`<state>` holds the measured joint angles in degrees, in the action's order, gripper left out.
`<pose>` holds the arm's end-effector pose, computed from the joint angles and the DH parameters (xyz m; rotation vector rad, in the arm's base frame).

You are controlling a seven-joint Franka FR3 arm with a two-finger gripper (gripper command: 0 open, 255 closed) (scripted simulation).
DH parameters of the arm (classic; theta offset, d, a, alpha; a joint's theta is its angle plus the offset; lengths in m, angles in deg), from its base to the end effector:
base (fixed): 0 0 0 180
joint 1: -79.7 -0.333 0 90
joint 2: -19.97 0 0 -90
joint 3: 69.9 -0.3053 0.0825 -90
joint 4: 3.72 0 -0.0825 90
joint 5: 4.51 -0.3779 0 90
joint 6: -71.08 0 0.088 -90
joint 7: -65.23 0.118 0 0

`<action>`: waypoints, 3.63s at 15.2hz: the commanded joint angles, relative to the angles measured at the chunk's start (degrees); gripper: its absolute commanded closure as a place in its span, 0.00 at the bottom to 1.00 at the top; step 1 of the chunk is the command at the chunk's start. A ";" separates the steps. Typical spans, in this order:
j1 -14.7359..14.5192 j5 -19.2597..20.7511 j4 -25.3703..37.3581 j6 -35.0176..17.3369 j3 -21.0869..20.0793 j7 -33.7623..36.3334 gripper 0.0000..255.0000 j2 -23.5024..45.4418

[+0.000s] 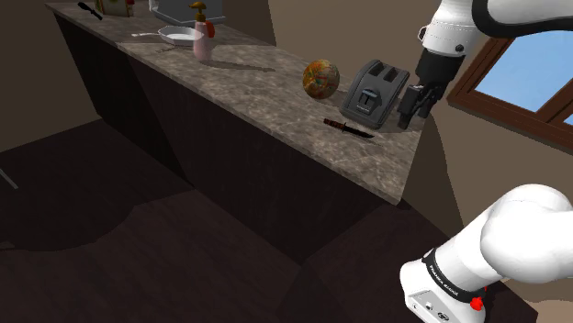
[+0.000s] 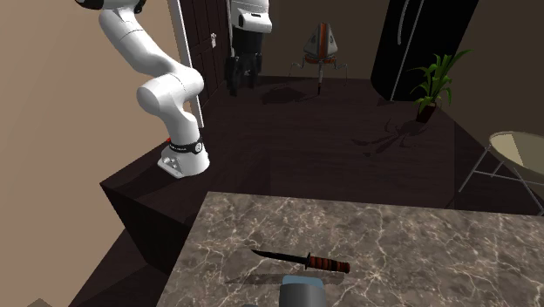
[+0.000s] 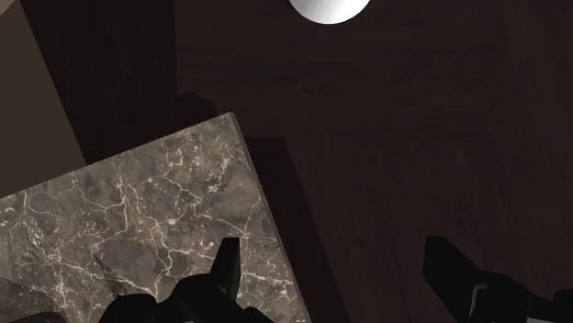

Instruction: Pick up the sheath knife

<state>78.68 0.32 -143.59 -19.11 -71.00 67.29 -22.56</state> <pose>0.3125 0.0025 0.5198 3.0347 0.0011 -0.1847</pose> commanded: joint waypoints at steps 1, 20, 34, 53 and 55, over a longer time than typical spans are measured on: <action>0.00 0.00 0.00 0.00 0.00 0.00 0.00 0.00; 3.55 1.81 8.97 -29.28 14.84 -19.39 0.00 34.52; 9.40 -10.51 34.27 -36.07 16.00 -35.82 0.00 66.38; 10.75 -12.40 36.40 -40.21 14.91 -37.38 1.00 72.74; 10.73 -12.39 36.26 -40.25 14.93 -37.38 1.00 72.63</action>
<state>89.44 -12.06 -107.24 -59.35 -56.06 29.90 50.10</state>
